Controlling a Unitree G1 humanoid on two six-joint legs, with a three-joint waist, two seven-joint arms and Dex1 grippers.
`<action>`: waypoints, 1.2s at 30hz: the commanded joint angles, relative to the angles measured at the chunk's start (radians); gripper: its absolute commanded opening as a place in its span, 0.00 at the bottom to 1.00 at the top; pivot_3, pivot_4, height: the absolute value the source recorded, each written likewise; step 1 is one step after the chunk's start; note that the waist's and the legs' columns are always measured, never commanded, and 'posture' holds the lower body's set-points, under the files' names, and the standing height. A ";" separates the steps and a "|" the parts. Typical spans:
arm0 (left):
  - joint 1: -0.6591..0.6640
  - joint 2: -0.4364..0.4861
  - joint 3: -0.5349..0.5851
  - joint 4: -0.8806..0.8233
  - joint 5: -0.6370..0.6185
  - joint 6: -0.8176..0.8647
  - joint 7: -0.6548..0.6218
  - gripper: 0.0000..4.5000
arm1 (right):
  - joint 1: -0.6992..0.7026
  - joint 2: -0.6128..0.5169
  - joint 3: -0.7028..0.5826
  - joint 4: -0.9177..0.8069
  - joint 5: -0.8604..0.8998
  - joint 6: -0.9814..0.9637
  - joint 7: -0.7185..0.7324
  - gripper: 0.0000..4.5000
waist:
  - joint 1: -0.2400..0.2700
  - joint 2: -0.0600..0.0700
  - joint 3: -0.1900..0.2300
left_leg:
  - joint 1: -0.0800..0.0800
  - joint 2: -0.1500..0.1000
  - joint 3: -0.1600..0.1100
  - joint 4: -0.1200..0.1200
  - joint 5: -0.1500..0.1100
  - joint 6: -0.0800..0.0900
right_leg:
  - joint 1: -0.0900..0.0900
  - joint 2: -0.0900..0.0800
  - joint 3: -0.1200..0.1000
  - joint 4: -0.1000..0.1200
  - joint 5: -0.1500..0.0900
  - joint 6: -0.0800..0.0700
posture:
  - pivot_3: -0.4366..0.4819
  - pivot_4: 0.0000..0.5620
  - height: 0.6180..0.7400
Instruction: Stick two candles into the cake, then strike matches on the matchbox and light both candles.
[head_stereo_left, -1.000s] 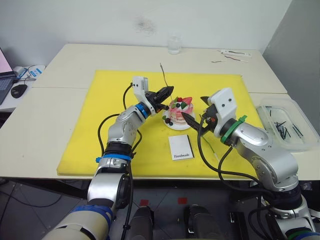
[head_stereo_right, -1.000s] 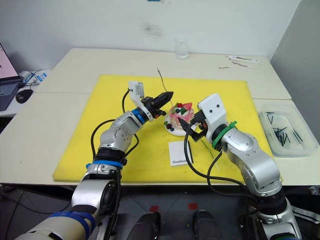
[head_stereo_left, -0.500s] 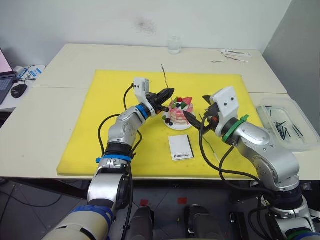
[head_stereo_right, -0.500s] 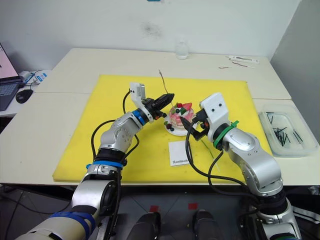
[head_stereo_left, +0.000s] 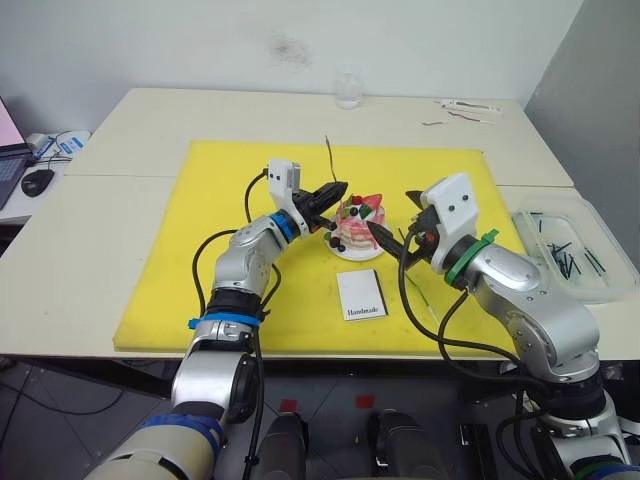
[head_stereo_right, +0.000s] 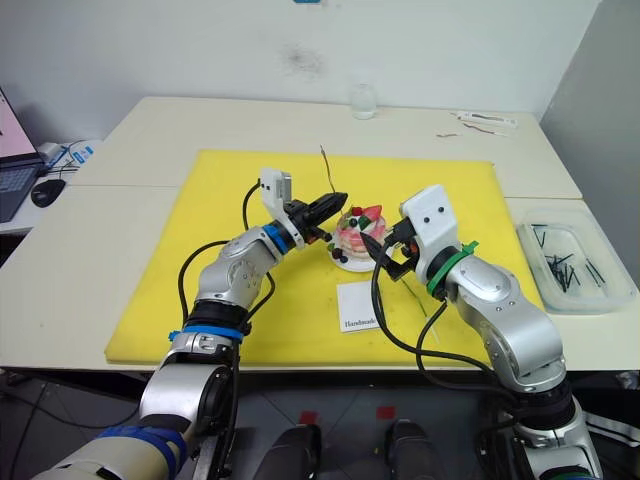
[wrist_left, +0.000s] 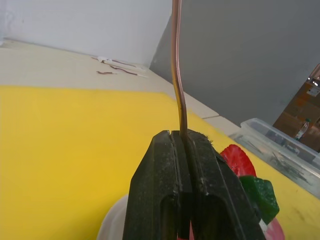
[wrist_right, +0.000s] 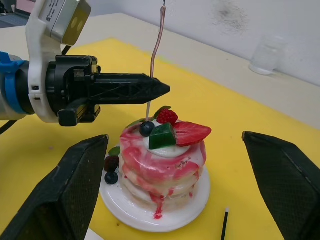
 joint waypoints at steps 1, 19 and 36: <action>0.012 0.004 -0.019 -0.047 0.025 -0.036 -0.006 0.00 | -0.005 0.003 -0.022 -0.030 -0.012 -0.014 -0.003 0.99 | 0.000 0.000 0.000 | 0.000 0.000 0.000 0.000 0.000 0.000 | 0.000 0.000 0.000 0.000 0.000 0.000 | 0.48 0.27 1.00; 0.037 -0.022 -0.068 0.023 0.145 -0.295 0.025 0.00 | -0.007 0.005 -0.027 -0.016 -0.025 -0.020 0.003 0.99 | 0.001 0.000 0.000 | 0.000 0.000 0.000 0.001 0.000 0.000 | 0.001 0.000 0.000 0.001 0.000 0.000 | 0.48 0.27 1.00; 0.045 0.024 -0.027 -0.184 0.088 -0.168 0.038 0.99 | -0.007 0.006 -0.032 -0.004 -0.040 -0.035 0.012 1.00 | 0.000 0.000 0.000 | 0.000 0.000 0.000 0.001 0.000 0.000 | 0.001 0.000 0.000 0.001 0.000 0.000 | 0.48 0.27 1.00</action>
